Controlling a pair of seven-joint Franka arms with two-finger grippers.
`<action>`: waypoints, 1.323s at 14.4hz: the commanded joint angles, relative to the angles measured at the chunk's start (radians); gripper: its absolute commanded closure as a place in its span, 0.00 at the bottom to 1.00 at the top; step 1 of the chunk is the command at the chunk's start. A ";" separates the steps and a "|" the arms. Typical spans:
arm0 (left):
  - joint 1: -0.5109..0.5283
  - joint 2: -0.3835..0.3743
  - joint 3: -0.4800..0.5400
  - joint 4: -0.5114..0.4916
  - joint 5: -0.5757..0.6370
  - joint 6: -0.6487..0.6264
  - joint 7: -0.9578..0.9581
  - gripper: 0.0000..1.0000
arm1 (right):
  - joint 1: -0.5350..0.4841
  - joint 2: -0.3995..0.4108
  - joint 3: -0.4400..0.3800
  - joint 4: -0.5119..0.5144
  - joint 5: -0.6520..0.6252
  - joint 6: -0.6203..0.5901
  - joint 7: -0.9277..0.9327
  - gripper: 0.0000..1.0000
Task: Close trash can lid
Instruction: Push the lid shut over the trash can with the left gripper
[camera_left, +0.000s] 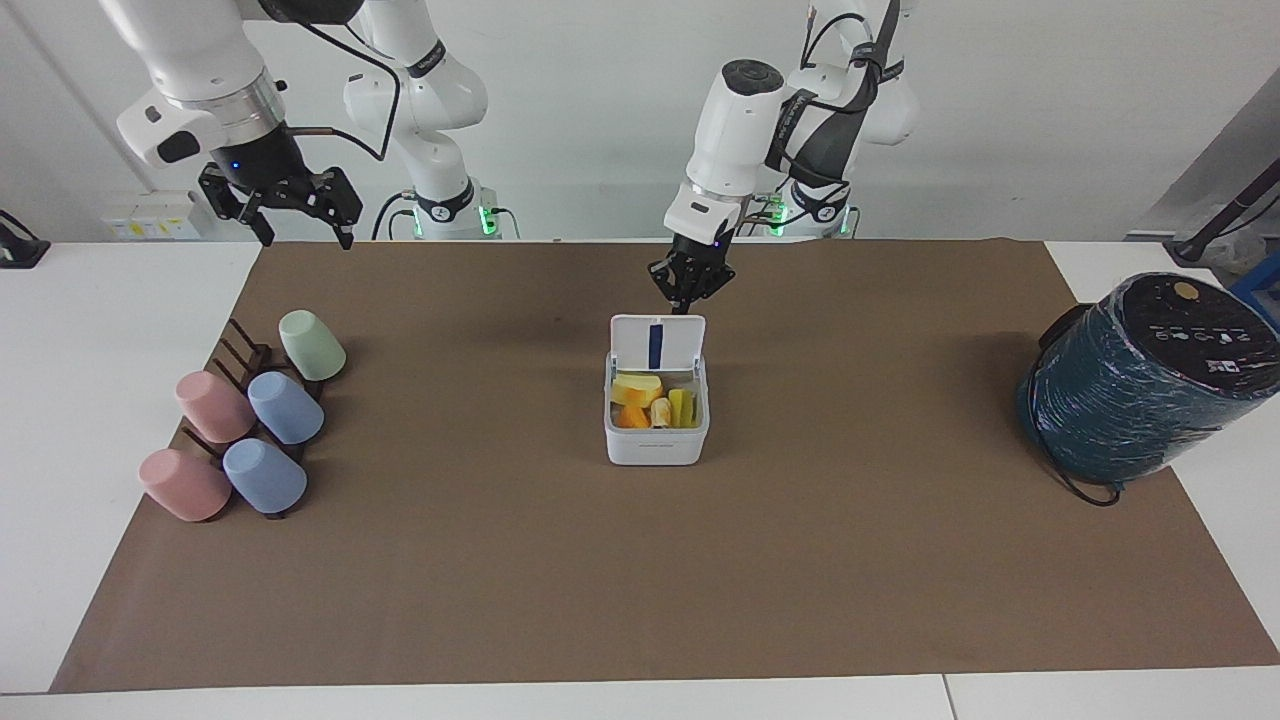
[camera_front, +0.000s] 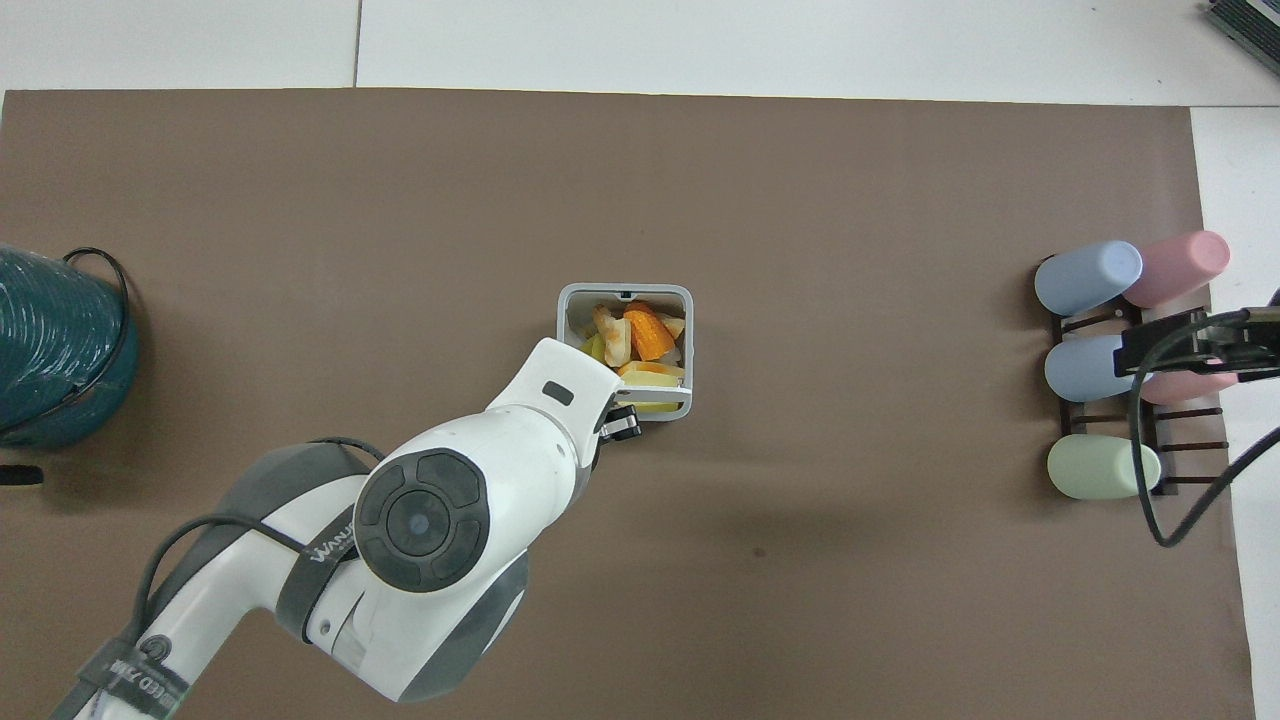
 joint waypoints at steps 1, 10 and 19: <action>-0.013 0.019 0.018 -0.008 -0.035 0.092 -0.028 1.00 | -0.004 -0.011 0.002 -0.005 0.007 -0.006 -0.026 0.00; 0.016 0.117 0.018 0.055 -0.061 0.285 -0.063 1.00 | -0.004 -0.011 0.002 -0.003 0.007 -0.006 -0.026 0.00; 0.011 0.244 0.019 0.098 -0.061 0.382 -0.065 1.00 | -0.004 -0.011 0.002 -0.005 0.007 -0.006 -0.026 0.00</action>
